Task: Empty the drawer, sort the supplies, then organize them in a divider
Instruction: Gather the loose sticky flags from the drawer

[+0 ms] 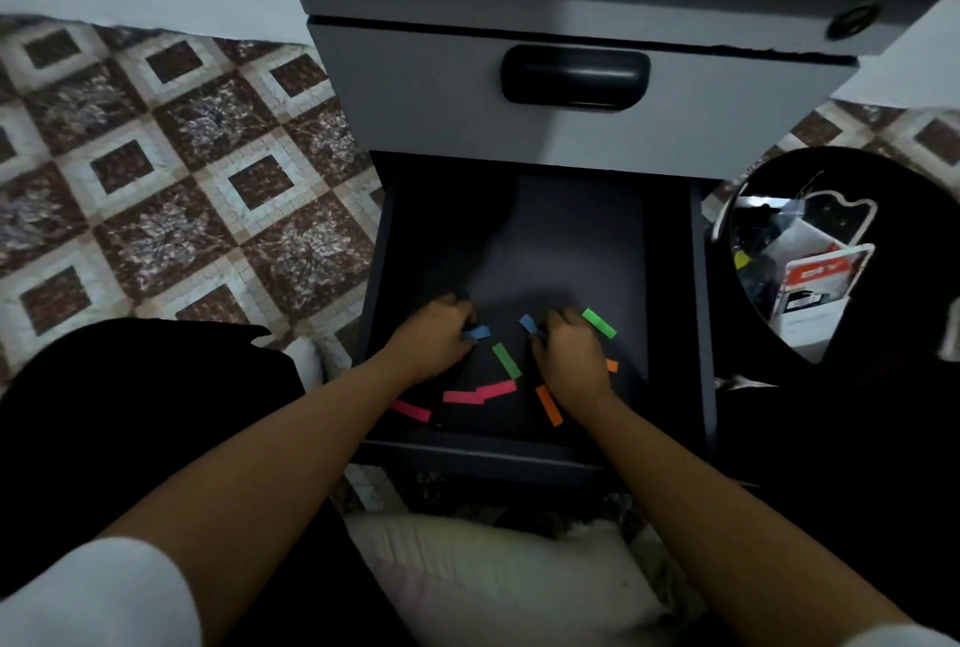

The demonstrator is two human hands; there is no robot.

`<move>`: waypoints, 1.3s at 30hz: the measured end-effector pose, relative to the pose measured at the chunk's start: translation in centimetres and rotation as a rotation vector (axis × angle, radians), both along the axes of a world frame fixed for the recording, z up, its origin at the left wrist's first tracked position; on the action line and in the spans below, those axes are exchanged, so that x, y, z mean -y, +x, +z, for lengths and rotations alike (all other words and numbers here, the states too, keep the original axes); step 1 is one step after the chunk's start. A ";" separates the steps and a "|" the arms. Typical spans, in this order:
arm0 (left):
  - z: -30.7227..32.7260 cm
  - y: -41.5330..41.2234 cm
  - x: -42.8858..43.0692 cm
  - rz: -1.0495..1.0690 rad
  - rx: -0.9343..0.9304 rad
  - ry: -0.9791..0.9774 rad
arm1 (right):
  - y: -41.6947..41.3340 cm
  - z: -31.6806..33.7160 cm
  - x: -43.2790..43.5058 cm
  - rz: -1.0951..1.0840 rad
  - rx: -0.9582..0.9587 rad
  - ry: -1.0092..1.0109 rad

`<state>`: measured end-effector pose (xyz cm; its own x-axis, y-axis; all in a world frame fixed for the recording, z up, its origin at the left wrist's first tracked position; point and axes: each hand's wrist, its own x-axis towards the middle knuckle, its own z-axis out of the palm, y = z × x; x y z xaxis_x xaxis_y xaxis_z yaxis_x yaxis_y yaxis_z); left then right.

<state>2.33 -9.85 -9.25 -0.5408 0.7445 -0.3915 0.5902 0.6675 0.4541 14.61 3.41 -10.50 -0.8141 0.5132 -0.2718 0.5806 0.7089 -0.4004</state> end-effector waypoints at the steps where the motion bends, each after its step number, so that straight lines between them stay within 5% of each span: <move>1: 0.1 0.0 0.0 -0.009 -0.011 -0.013 | 0.1 0.0 0.0 0.004 0.005 0.008; 28: 0.4 1.1 0.2 -0.133 -0.294 -0.173 | 0.7 -0.7 0.7 0.054 0.068 0.127; 39: 0.6 1.0 0.0 -0.123 -0.246 -0.219 | 0.1 -0.7 0.5 0.032 0.058 0.117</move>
<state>3.38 -9.89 -8.66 -0.5503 0.7229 -0.4178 0.7463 0.6502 0.1422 14.68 2.94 -11.15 -0.8150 0.5184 -0.2591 0.5771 0.7671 -0.2803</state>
